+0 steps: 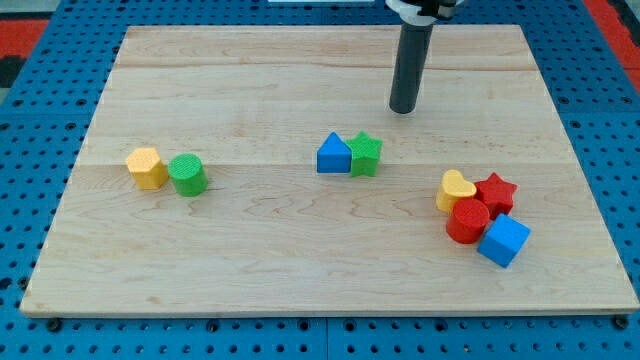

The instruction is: Slide green star along with blue cube a bit down

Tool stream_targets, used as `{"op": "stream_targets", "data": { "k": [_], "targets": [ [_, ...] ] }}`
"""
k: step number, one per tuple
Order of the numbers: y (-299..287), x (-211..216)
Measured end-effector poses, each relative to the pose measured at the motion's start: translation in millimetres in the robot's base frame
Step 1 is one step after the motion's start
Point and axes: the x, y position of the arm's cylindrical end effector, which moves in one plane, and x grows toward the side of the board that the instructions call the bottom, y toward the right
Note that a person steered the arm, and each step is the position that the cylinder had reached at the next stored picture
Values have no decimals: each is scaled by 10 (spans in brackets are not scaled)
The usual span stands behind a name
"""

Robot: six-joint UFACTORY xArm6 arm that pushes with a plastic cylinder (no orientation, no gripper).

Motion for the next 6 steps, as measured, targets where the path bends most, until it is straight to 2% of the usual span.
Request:
{"op": "stream_targets", "data": {
  "k": [5,6],
  "targets": [
    [-180,171],
    [-736,581]
  ]
}}
